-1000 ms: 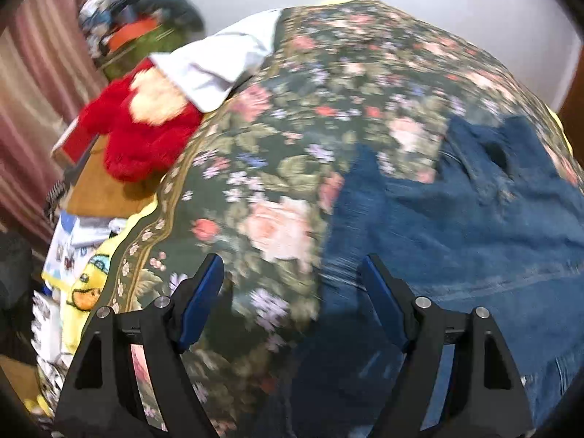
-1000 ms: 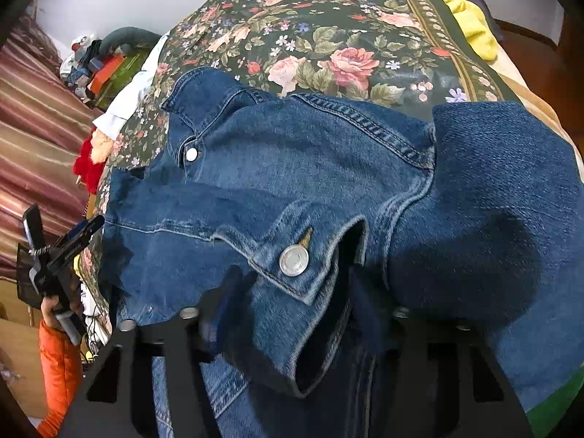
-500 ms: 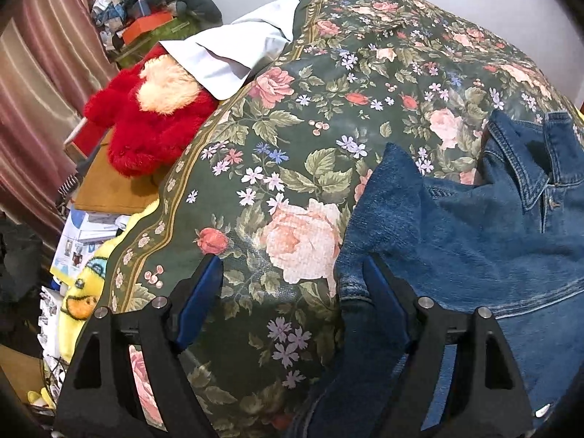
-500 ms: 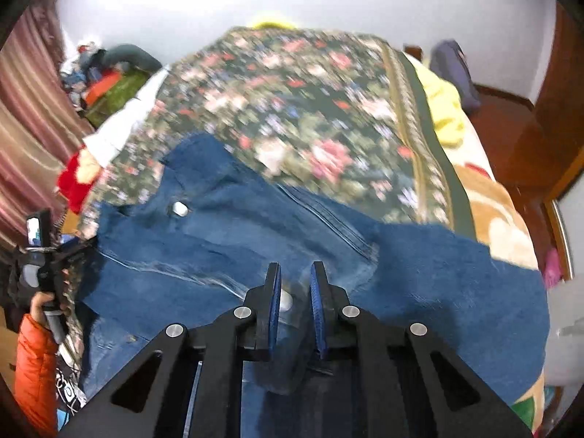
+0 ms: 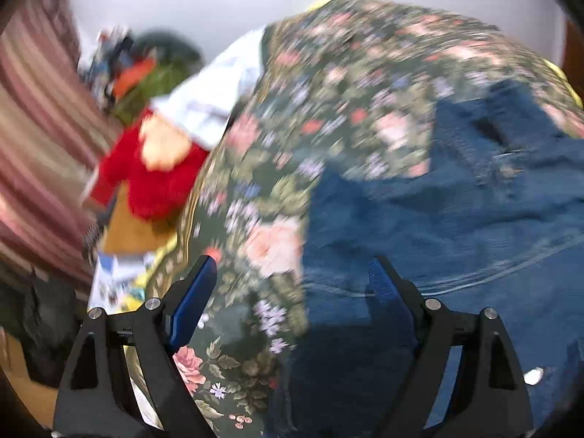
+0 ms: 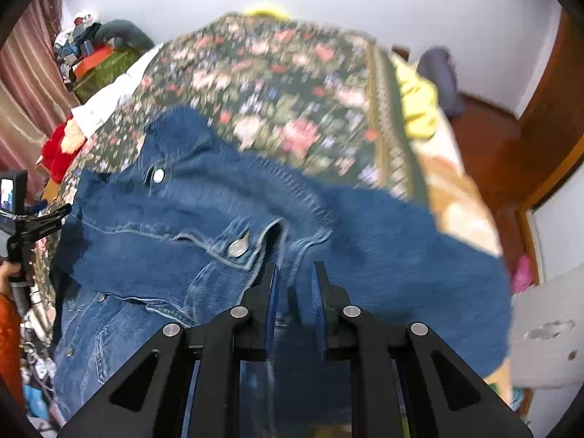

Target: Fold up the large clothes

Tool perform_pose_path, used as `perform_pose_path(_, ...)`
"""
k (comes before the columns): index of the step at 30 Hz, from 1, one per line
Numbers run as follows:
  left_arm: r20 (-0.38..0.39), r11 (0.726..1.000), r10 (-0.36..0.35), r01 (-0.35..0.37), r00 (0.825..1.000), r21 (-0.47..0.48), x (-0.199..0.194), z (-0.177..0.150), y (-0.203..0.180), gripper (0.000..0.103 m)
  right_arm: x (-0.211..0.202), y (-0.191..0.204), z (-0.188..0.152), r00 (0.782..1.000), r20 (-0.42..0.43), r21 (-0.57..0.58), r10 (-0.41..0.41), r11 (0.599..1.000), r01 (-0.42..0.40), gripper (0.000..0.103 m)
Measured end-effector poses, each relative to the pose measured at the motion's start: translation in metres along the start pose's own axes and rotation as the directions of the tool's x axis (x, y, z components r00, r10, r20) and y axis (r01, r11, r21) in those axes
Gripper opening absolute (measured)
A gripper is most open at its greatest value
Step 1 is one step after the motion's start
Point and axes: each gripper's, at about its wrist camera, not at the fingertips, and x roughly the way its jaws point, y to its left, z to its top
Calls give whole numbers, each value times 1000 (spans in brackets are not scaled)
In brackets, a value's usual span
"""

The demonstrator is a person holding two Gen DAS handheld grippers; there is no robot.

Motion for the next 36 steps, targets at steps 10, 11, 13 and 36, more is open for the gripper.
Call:
perform_pose_path(10,89,960,-266,255,960,118,-67,26,-103,86,46,-40,-43,952,-175,-133,-252,964,231,14)
perform_pose_path(11,77,951,-292,281,953,131,-68,27,-116,85,52,-43,-49,941,-180,-159,-288,952,262,14)
perform_pose_path(13,53,937,-322,311,945,160,-69,28,-139,86,48,-49,-58,950,-137,-162,-279,953,256,15)
perform_pose_path(36,-119,862,-470,484,874,153,-54,31,-266,86,19,-267,-137,988,-93,637,125,770,-37,87)
